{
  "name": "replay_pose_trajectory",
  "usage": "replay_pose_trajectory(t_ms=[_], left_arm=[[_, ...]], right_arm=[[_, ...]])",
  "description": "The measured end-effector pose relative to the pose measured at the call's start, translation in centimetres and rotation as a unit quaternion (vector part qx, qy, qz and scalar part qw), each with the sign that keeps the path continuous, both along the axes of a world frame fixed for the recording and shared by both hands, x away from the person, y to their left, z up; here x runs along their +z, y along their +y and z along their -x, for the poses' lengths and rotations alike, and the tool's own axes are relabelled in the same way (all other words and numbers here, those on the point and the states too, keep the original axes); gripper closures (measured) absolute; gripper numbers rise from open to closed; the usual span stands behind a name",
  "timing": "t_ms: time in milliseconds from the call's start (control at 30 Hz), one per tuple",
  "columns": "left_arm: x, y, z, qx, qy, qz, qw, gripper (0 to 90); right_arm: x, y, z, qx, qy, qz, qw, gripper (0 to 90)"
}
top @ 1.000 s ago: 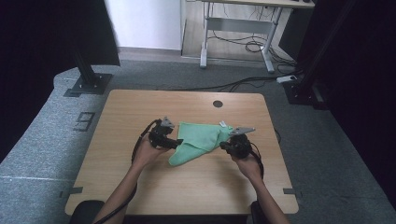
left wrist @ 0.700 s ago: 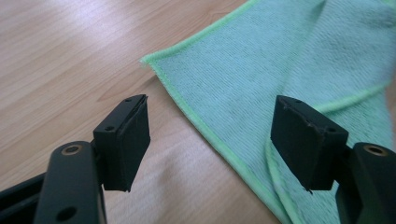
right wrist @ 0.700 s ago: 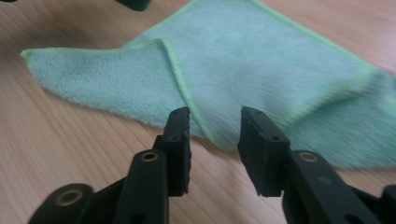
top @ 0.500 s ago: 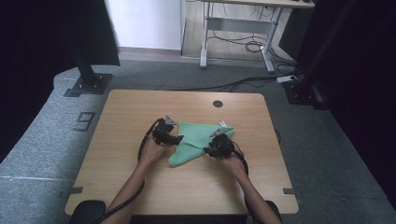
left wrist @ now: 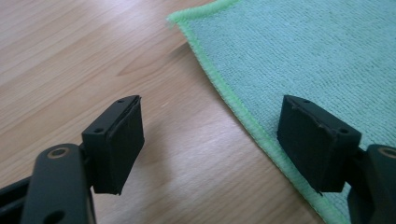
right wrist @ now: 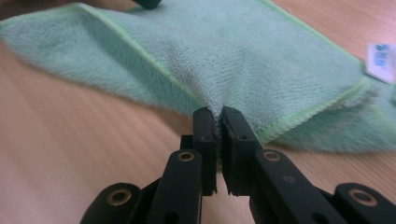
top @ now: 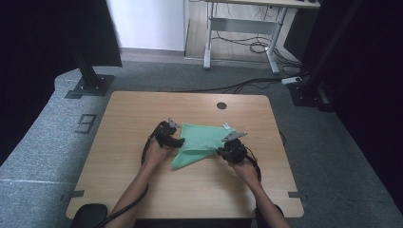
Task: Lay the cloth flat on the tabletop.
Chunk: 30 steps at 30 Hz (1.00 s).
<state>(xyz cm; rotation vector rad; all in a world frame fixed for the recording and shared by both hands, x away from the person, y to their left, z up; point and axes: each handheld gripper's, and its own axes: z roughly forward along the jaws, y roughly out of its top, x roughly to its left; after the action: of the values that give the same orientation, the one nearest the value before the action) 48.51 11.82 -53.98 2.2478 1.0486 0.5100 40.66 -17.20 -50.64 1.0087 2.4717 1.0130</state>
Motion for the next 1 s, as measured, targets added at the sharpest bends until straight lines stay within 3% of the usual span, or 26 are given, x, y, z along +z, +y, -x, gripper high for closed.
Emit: replay_pose_trajectory(t_ms=[200,300,367,433,600,800,900,1000], left_arm=[[0.1,1.5,-0.2,0.025,-0.004,-0.011,0.9996,22.6],[0.3,2.1,0.0,0.039,-0.014,-0.028,0.9987,21.6],[0.4,2.3,0.4,0.044,-0.023,-0.036,0.9981,20.7],[0.8,2.6,0.9,0.040,-0.026,-0.028,0.9984,20.3],[1.7,2.8,2.3,0.021,-0.017,0.004,0.9996,14.6],[1.6,3.0,4.5,-0.010,-0.003,0.013,0.9999,14.2],[0.9,3.0,5.1,-0.017,0.004,0.003,0.9998,14.2],[0.1,3.0,5.3,-0.019,0.008,-0.012,0.9997,14.2]], right_arm=[[0.3,-2.0,2.8,0.017,0.011,0.005,0.9998,80.9],[-0.3,-3.1,4.0,0.022,0.031,0.002,0.9993,65.8],[-0.3,-3.9,4.7,0.019,0.027,0.000,0.9995,58.0],[0.0,-4.7,4.9,0.004,0.021,-0.011,0.9997,50.8],[0.7,-5.6,3.1,-0.036,0.001,-0.024,0.9991,35.6],[-0.9,-4.8,-0.4,-0.075,-0.003,-0.014,0.9971,27.5],[-2.0,-4.5,-1.8,-0.096,0.002,-0.009,0.9954,26.3],[-3.0,-4.5,-2.7,-0.111,0.004,0.012,0.9938,25.9]])
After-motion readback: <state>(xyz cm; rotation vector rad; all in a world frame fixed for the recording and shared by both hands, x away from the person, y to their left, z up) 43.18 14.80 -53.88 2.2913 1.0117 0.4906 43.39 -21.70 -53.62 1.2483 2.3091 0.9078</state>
